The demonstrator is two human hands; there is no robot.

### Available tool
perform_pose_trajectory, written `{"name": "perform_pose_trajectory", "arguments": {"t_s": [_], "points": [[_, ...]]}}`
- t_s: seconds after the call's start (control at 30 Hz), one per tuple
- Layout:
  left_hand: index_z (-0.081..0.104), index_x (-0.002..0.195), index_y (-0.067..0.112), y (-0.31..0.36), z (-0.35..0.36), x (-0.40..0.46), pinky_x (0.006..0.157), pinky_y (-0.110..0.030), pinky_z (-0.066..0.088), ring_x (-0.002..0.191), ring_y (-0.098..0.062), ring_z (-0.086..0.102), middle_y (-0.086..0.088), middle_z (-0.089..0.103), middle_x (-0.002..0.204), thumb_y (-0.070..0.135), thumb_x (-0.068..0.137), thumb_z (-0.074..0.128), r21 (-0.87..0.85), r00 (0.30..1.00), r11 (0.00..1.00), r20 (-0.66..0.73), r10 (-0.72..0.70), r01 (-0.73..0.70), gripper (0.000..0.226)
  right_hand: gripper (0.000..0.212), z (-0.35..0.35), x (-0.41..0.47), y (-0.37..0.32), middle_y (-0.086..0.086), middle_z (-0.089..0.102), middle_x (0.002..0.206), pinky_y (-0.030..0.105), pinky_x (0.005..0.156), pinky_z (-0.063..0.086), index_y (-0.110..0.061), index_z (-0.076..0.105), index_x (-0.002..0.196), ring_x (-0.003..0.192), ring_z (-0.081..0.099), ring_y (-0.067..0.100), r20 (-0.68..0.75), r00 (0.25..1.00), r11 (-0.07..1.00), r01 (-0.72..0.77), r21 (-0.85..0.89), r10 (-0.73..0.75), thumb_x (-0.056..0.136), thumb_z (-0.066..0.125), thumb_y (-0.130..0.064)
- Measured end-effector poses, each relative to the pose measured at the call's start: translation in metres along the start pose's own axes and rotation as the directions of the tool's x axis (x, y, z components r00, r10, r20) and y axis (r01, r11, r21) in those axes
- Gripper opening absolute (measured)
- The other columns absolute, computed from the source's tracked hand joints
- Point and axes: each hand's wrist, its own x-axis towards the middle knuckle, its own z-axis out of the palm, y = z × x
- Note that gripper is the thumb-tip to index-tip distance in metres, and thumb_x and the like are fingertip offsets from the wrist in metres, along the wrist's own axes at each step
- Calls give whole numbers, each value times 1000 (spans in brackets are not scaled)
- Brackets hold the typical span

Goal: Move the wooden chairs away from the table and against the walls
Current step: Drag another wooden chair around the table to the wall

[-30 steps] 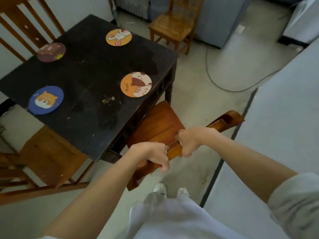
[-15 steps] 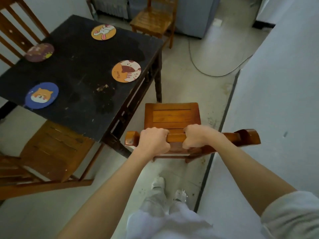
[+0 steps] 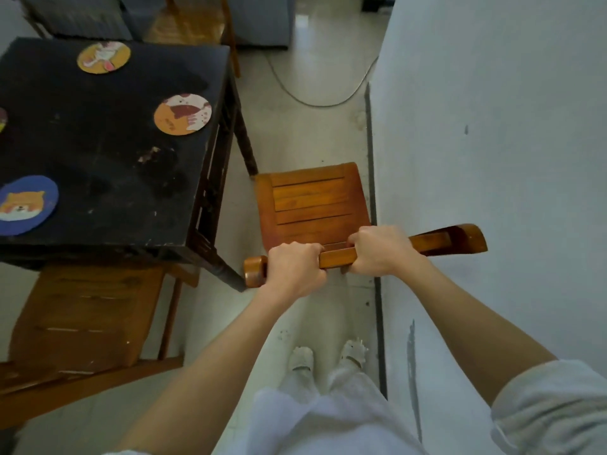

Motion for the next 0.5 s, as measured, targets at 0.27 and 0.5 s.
{"name": "perform_pose_trajectory", "arguments": {"t_s": [0.27,0.5], "points": [[61,104,28,4,57,-100,68,-33,53,77,-20,64,6,68,90,28,83,52,-31,995,995,17,99,-98,23,24,72,-89,-50,-4,45,84,33,60,39,-25,50,96,68,52,20,22,996,996,-85,-17,85,80,54,-43],[43,131,27,12,136,-193,74,-30,42,103,-22,50,-5,55,114,24,86,59,11,975,993,193,112,-117,47,37,153,-181,-99,12,48,116,37,73,39,-16,45,114,104,55,32,150,971,981,-193,23,188,83,58,-29]]}}
